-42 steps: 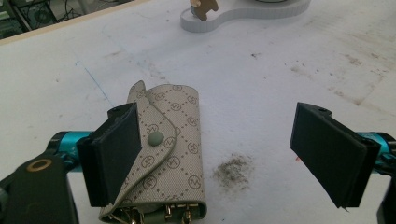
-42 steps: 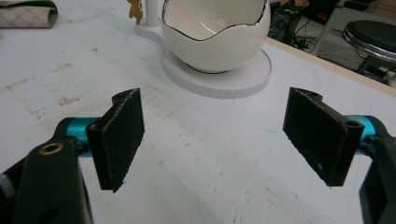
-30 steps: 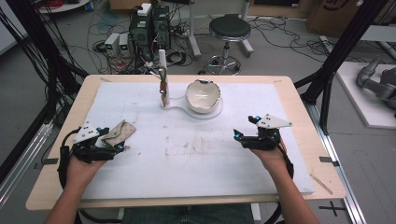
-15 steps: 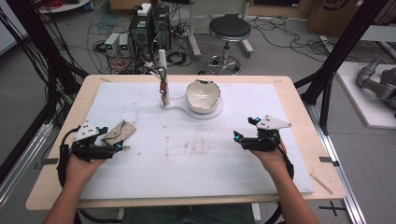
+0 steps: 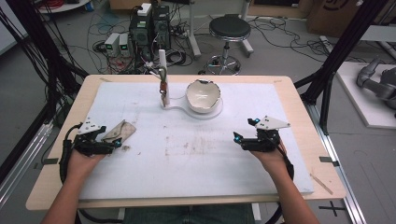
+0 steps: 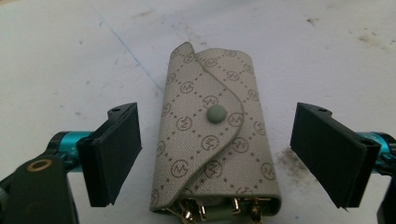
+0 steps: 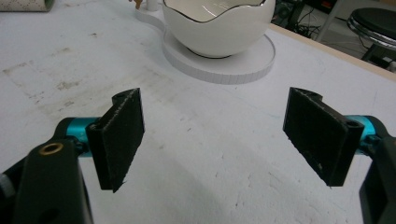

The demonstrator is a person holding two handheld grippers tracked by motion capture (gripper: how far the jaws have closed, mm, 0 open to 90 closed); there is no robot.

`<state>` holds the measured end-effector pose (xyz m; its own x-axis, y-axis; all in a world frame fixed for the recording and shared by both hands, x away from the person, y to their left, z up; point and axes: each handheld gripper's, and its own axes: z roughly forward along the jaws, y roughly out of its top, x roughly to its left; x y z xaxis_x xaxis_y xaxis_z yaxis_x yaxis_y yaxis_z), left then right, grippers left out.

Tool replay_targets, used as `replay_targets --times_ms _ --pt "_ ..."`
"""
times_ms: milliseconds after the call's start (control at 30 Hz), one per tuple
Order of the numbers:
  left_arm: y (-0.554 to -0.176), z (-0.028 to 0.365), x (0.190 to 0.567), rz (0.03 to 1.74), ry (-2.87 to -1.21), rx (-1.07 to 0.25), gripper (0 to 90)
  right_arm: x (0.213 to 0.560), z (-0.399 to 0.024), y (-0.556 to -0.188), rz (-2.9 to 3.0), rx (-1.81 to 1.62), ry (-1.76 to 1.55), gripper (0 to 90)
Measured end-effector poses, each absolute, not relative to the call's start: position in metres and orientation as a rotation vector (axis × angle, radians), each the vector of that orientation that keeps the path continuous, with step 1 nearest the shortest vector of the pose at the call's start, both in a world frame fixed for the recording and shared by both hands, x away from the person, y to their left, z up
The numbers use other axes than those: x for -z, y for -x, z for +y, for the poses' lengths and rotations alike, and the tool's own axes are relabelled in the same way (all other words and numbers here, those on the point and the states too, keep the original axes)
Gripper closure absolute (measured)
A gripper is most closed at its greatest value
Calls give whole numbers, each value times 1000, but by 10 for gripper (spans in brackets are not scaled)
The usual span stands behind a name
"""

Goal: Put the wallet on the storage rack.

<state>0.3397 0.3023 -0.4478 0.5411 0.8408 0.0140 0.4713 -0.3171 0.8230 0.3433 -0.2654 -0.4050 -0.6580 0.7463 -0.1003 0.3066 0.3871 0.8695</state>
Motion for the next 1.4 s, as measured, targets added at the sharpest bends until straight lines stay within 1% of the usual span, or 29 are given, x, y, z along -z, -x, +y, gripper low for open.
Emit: replay_targets --times_ms 233,433,667,733,833,933,1267,1400 --pt "-345 299 455 1078 -2033 -539 163 407 -266 -344 2180 -1204 -904 210" --pt "-346 293 457 1081 -2088 -560 165 407 -265 -343 2191 -1200 -908 210" --pt "-349 295 457 1095 -2086 -521 168 408 -264 -344 2202 -1195 -918 210" --pt "-349 296 457 1084 -2080 -495 218 409 -263 -344 2206 -1194 -917 210" --pt "-350 297 457 1085 -2078 -486 238 409 -263 -344 2210 -1193 -922 210" --pt "-349 298 457 1079 -2073 -486 280 409 -264 -344 2214 -1192 -918 210" --pt "-348 299 455 1085 -2062 -477 330 410 -263 -344 2220 -1195 -918 210" --pt "-347 295 450 1075 -2102 -502 337 409 -263 -345 2216 -1199 -914 210"
